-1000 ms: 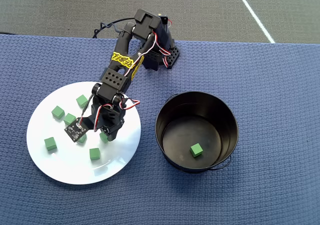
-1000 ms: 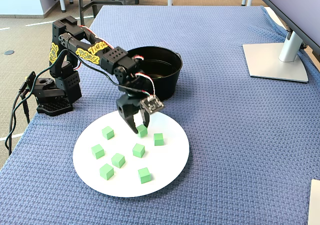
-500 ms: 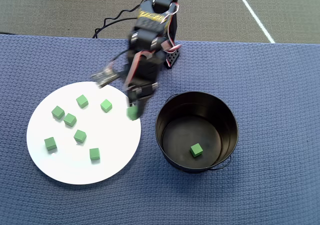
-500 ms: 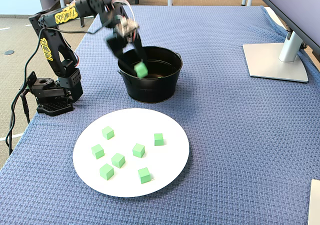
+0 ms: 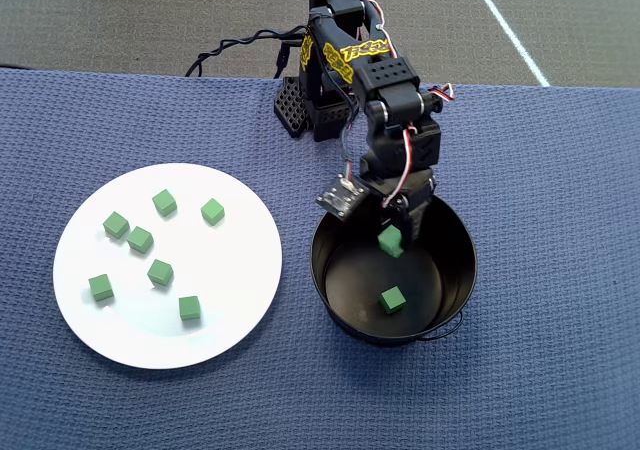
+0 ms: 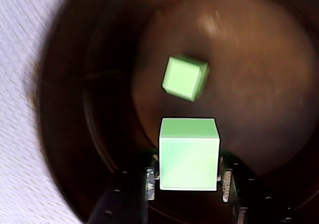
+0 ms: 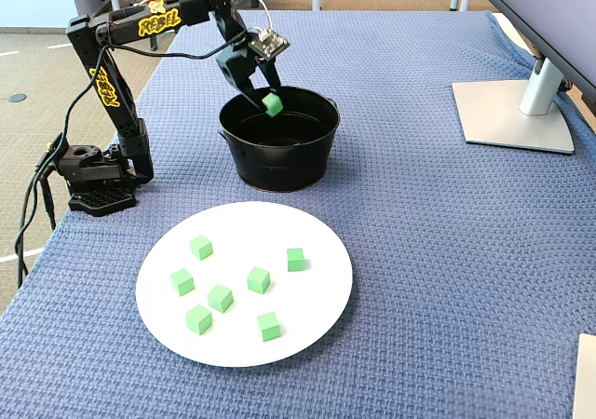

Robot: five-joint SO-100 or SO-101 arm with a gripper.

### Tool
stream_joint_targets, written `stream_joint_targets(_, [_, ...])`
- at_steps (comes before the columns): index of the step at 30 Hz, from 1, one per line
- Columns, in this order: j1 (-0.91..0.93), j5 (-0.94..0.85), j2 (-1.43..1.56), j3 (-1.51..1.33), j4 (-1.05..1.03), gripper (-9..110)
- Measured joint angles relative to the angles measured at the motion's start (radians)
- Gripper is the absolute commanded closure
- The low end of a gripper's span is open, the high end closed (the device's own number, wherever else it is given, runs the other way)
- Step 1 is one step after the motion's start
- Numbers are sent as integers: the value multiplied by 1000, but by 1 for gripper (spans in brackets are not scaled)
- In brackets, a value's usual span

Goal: Pick up the green cubes from the white plate and place them in the black recipient

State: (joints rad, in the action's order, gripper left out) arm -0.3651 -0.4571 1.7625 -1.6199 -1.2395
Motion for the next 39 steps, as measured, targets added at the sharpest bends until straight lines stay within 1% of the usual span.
stream_joint_targets(3, [-11,0,5,-6,5,71])
stream_joint_targets(6, [11,-2,20,-2,-5,75])
stream_joint_targets(8, [58,-2,20,31,-18,78])
stream_joint_targets(11, [181,6,20,104,-46,82])
stream_joint_targets(15, [402,55,-28,189,-46,87])
stream_joint_targets(21, [723,126,-222,267,8,88])
stream_joint_targets(26, [870,153,-413,390,8,88])
stream_joint_targets(29, [934,172,-509,453,9,88])
stream_joint_targets(32, [954,169,-606,503,17,85])
stream_joint_targets(39, [953,52,-750,572,37,81])
